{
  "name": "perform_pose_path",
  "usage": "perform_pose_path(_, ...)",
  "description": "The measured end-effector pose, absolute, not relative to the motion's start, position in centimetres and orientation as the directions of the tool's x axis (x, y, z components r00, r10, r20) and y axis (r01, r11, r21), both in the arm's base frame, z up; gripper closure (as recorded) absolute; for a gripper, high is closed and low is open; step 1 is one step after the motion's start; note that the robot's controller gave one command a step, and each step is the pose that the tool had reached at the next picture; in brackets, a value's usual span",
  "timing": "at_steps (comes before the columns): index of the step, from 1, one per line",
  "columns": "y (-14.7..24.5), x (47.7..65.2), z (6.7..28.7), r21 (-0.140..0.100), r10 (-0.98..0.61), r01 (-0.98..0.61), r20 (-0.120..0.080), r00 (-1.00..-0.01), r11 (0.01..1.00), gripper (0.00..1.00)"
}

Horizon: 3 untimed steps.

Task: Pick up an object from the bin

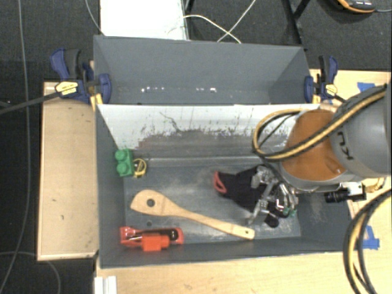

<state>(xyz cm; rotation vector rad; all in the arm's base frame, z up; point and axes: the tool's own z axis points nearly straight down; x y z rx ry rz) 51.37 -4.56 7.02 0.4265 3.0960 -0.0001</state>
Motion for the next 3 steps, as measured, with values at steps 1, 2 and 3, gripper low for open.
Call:
perform_pose_path(1, -4.5, 51.6, 7.1, 0.003, 0.499, 0.499, -0.005, -0.867, 0.867, 1.0)
perform_pose_path(2, -4.5, 51.6, 7.1, 0.003, 0.498, 0.498, -0.005, -0.867, 0.867, 1.0)
perform_pose_path(3, -4.5, 51.4, 8.8, 0.001, 0.496, 0.496, 0.001, -0.868, 0.868, 1.0)
